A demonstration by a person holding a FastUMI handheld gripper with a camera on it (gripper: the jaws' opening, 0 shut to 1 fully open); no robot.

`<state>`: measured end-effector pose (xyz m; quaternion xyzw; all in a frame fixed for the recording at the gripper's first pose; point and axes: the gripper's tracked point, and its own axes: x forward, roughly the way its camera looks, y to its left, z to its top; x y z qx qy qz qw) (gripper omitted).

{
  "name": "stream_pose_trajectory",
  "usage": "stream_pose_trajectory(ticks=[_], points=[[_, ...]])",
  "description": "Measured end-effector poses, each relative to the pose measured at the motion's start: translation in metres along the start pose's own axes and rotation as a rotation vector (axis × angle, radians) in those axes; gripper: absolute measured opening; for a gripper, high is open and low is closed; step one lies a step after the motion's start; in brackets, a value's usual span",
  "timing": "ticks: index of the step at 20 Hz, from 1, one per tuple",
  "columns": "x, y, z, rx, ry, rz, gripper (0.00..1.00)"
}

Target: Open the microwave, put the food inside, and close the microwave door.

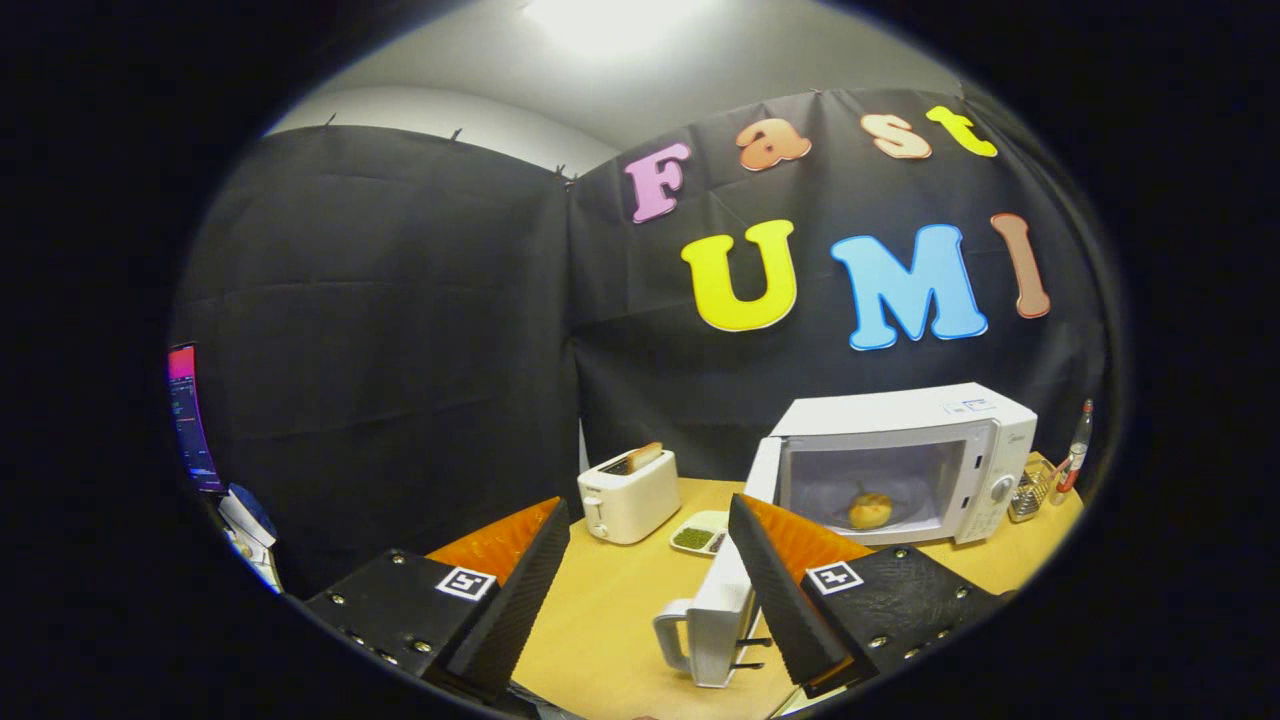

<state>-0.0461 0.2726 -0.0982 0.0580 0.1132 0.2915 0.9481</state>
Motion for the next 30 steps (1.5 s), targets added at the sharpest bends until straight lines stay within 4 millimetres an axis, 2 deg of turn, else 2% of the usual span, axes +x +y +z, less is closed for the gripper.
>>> stream_pose_trajectory(ticks=[4,7,8,10,12,14,15,19,20,21,24,30], points=[[0.008,0.037,-0.024,0.017,0.056,0.089,0.97],[0.011,0.055,-0.044,0.036,0.094,0.143,0.97],[0.009,0.068,-0.052,0.045,0.113,0.154,0.94],[0.01,0.068,-0.068,0.057,0.161,0.162,0.86],[0.013,0.059,-0.081,0.063,0.204,0.151,0.72],[0.016,0.04,-0.091,0.064,0.224,0.093,0.2],[0.019,0.034,-0.098,0.066,0.243,0.081,0.12],[0.022,0.005,-0.11,0.031,0.262,0.009,0.13],[0.013,-0.003,-0.103,0.031,0.259,0.001,0.04],[0.021,-0.009,-0.111,0.032,0.276,0.001,0.01],[0.01,-0.018,-0.111,0.054,0.287,-0.01,0.01],[0.0,-0.061,-0.106,0.062,0.282,-0.073,0.01]])
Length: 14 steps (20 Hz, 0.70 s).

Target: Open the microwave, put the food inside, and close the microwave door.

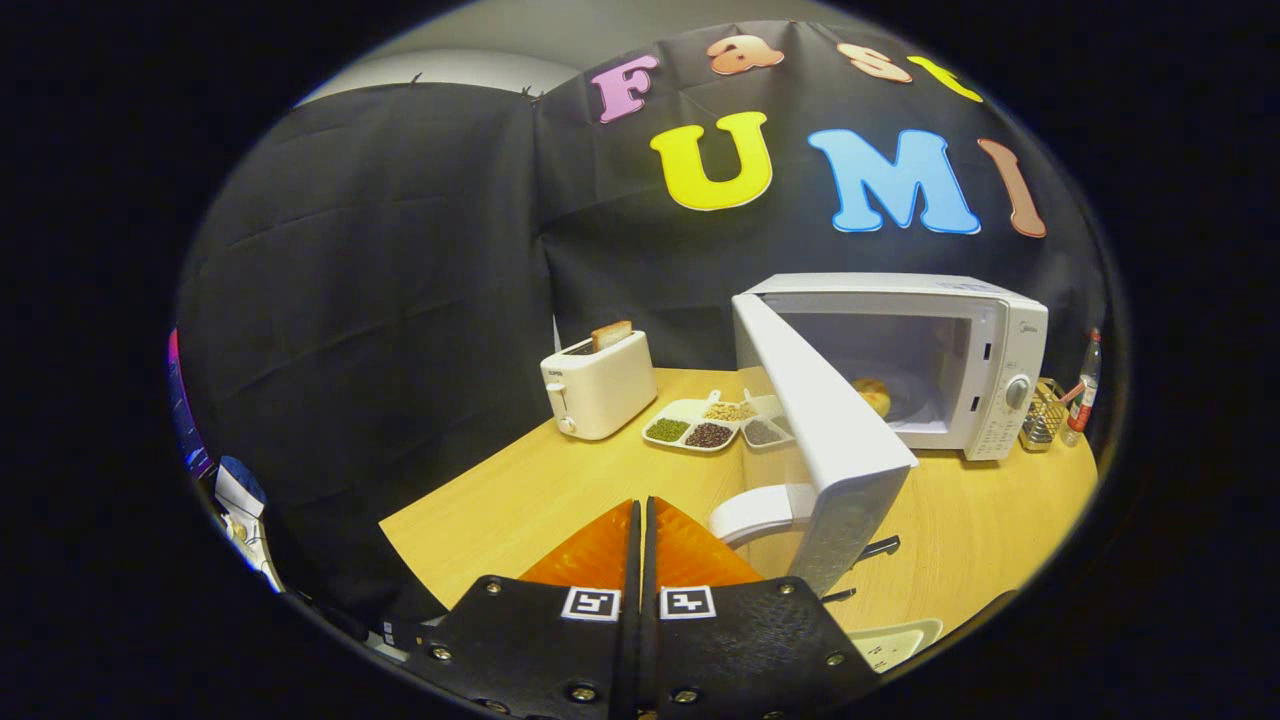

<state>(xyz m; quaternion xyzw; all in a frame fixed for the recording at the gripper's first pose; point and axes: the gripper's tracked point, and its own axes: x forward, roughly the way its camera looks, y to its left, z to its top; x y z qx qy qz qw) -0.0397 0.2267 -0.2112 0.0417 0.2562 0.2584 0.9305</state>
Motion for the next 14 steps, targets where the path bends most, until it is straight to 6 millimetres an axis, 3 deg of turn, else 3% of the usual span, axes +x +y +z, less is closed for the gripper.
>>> stream_pose_trajectory(ticks=[14], points=[[-0.006,-0.126,0.021,0.079,-0.024,-0.199,0.01]])
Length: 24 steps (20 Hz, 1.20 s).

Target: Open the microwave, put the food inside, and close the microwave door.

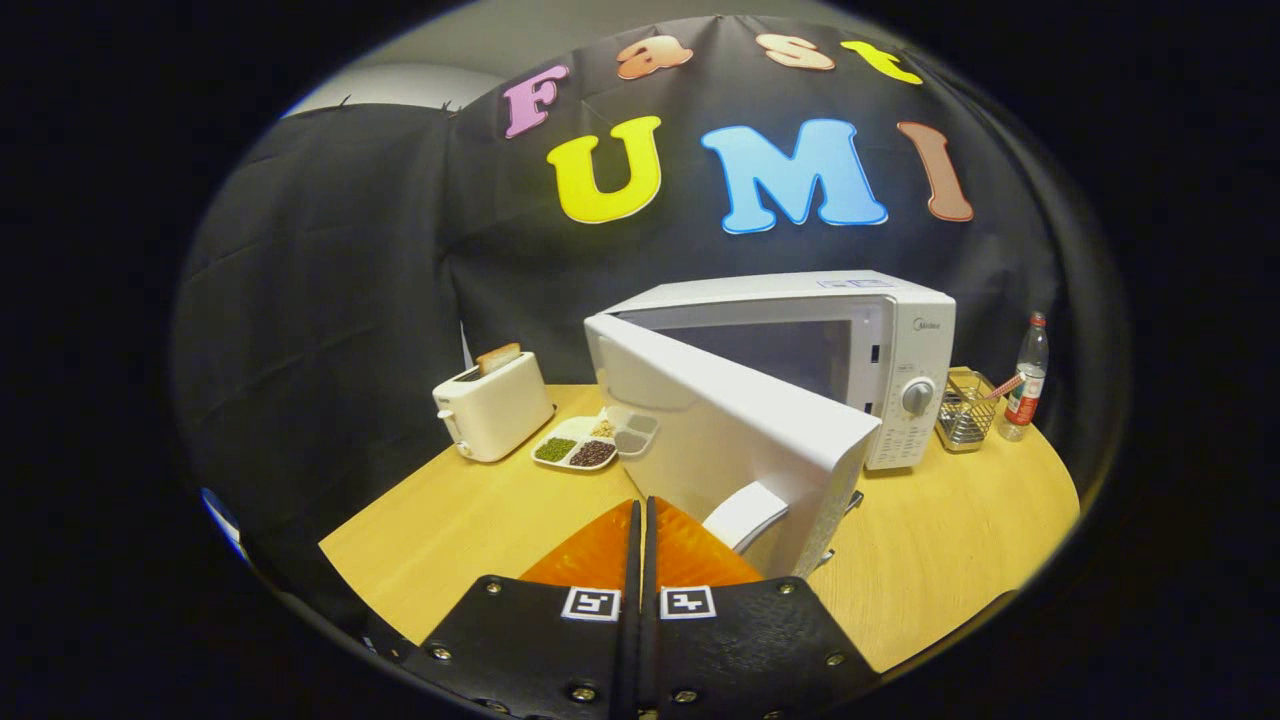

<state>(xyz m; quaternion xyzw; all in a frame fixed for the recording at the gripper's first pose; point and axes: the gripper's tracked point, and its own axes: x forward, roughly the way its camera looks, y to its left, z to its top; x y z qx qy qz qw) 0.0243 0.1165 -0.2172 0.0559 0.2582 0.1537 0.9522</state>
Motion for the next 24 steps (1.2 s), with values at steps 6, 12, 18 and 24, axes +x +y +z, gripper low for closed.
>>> stream_pose_trajectory(ticks=[6,12,18,24], points=[[0.009,-0.042,0.01,0.03,-0.013,-0.056,0.01],[0.026,-0.08,0.029,0.045,-0.038,-0.097,0.01],[0.052,-0.117,0.052,0.061,-0.061,-0.14,0.01],[0.082,-0.139,0.064,0.077,-0.061,-0.156,0.01]])
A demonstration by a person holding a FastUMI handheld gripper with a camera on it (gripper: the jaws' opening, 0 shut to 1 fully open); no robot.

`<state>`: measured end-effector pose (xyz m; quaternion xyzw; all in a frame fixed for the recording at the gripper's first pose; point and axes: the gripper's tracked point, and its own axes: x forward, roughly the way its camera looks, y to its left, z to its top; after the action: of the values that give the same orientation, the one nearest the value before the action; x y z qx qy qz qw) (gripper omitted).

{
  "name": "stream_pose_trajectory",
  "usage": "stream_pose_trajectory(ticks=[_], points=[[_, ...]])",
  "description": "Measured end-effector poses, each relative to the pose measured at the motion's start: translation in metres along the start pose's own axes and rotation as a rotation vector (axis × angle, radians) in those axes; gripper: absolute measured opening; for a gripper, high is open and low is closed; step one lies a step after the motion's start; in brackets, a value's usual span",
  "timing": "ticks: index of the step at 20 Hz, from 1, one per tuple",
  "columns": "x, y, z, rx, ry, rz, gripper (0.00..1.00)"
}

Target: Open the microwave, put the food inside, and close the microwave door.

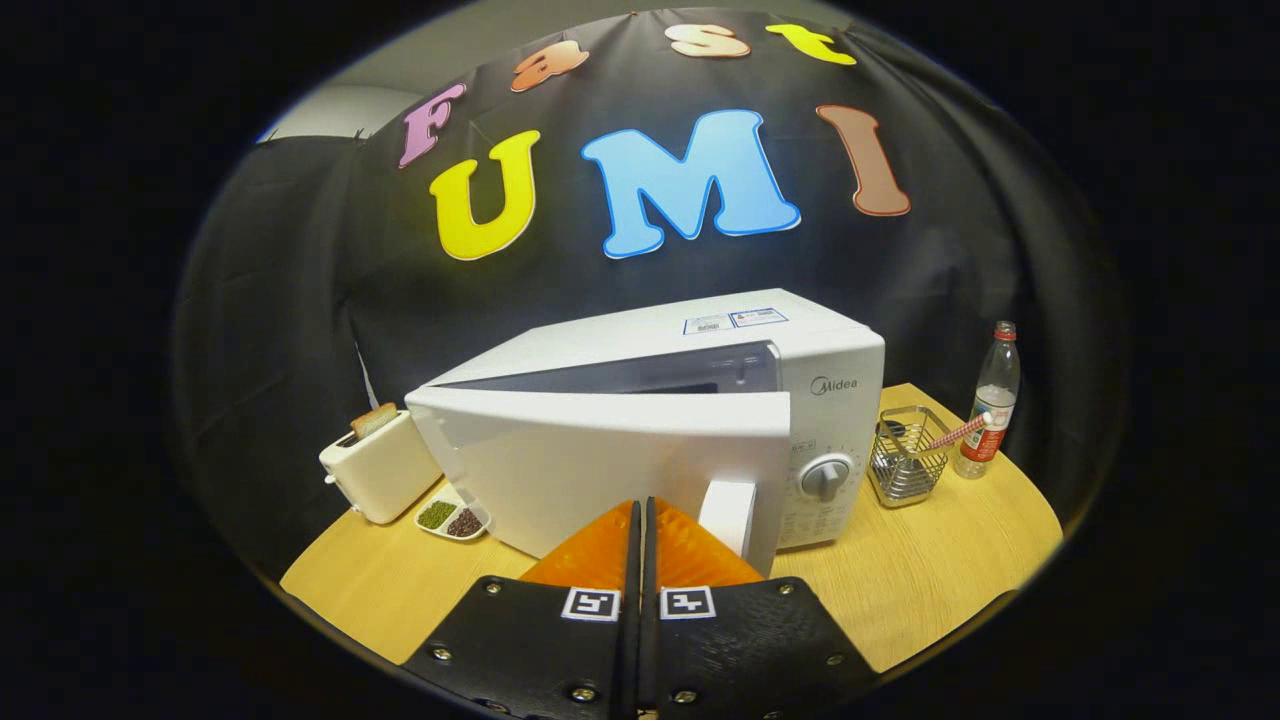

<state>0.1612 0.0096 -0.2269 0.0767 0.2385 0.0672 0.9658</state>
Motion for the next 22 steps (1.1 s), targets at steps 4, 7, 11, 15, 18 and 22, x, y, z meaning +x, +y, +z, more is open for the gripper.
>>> stream_pose_trajectory(ticks=[4,7,11,15,18,22], points=[[0.021,-0.007,0.007,0.004,-0.004,-0.014,0.01],[0.034,-0.015,0.01,0.017,-0.007,-0.036,0.01],[0.048,-0.026,0.018,0.053,-0.015,-0.055,0.01],[0.052,-0.029,0.024,0.029,-0.034,-0.071,0.01],[0.061,-0.03,0.031,0.027,-0.046,-0.081,0.0],[0.054,-0.023,0.031,0.03,-0.027,-0.074,0.02]])
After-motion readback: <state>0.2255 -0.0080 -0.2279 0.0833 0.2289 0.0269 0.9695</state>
